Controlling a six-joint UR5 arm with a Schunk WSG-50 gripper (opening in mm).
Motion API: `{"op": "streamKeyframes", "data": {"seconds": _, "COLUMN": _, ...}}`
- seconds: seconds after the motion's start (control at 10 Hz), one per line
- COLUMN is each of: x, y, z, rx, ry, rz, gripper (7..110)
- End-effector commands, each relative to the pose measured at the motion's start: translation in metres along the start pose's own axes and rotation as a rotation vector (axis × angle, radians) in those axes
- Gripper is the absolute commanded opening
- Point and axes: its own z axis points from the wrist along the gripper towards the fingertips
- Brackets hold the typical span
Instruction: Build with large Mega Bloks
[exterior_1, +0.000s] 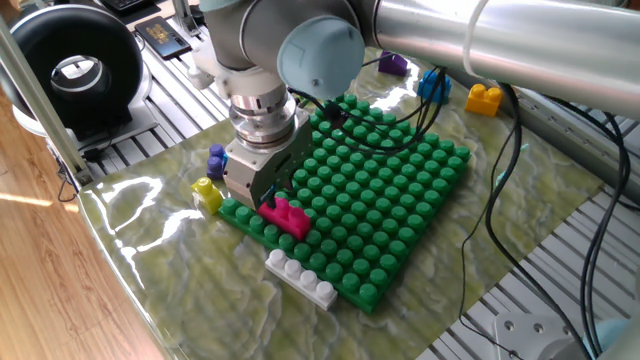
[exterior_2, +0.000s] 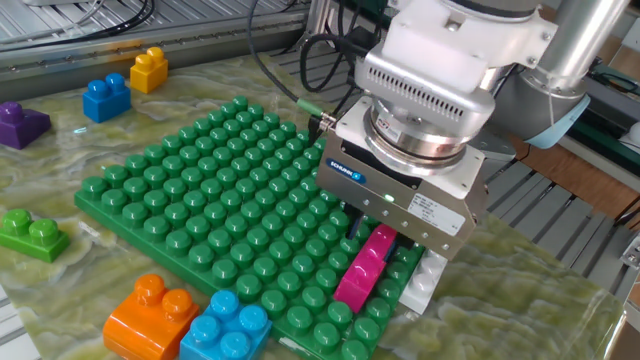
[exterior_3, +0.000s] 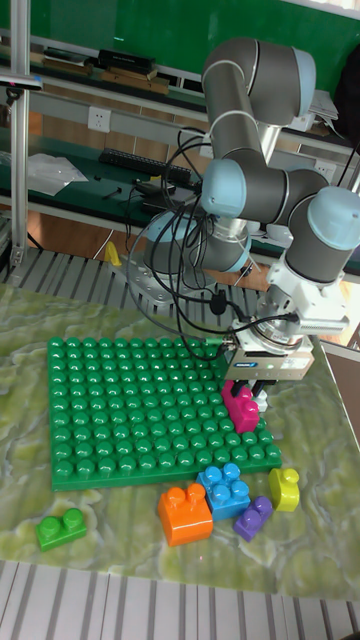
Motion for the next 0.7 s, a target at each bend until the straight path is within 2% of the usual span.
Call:
{"op": "streamKeyframes", "data": {"seconds": 0.0, "x": -0.004, "y": 0.008, "z": -0.003, "rx": -0.026, "ry": -0.028, "rz": 0.008, "gripper": 22}}
{"op": "streamKeyframes", "data": {"seconds": 0.3, "x": -0.005, "y": 0.013, "z": -0.006, "rx": -0.032, "ry": -0.060, "rz": -0.002, "gripper": 22}}
{"op": "streamKeyframes", "data": {"seconds": 0.6, "x": -0.017, "y": 0.006, "z": -0.008, "rx": -0.013, "ry": -0.135, "rz": -0.017, "gripper": 22}}
